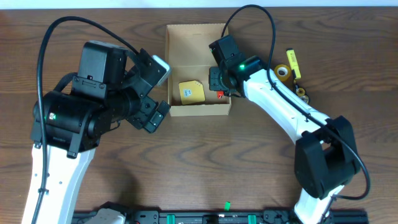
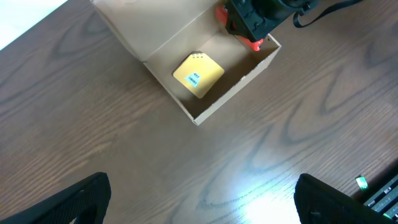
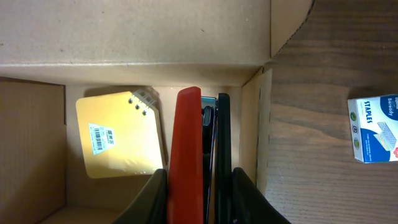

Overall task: Pack container
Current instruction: 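Lower the stapler into the box beside the notepad and release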

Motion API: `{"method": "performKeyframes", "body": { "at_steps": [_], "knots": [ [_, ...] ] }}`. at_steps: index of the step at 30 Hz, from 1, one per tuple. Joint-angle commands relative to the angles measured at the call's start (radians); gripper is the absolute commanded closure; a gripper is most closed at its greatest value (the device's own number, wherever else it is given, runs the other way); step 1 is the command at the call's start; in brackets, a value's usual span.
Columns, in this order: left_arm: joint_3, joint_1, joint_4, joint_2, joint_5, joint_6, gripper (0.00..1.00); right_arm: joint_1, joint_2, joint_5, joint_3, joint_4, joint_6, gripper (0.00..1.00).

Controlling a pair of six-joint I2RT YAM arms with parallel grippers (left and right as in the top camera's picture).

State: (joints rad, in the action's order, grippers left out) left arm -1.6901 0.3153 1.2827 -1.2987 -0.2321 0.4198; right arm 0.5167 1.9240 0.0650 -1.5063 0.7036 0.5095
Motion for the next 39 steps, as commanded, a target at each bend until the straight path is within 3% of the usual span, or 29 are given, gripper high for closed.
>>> {"method": "performKeyframes", "body": {
  "at_steps": [1,20,27,35,39],
  "knots": [
    [-0.016,-0.001,0.003,-0.002,0.006,0.006,0.05,0.015,0.018,0.018,-0.016,-0.006,0.017,0.99],
    [-0.016,-0.001,0.003,-0.002,0.006,0.006,0.05,0.043,0.064,0.070,-0.016,-0.012,0.018,0.98],
    [-0.016,-0.001,0.003,-0.002,0.006,0.006,0.05,0.043,0.064,0.095,-0.016,-0.008,0.018,0.91],
    [-0.016,-0.001,0.003,-0.002,0.006,0.006,0.05,0.051,0.064,0.138,-0.016,-0.009,0.018,0.90],
    [-0.016,-0.001,0.003,-0.002,0.006,0.006,0.05,0.056,0.064,0.141,-0.016,-0.009,0.017,0.81]
  ]
}}
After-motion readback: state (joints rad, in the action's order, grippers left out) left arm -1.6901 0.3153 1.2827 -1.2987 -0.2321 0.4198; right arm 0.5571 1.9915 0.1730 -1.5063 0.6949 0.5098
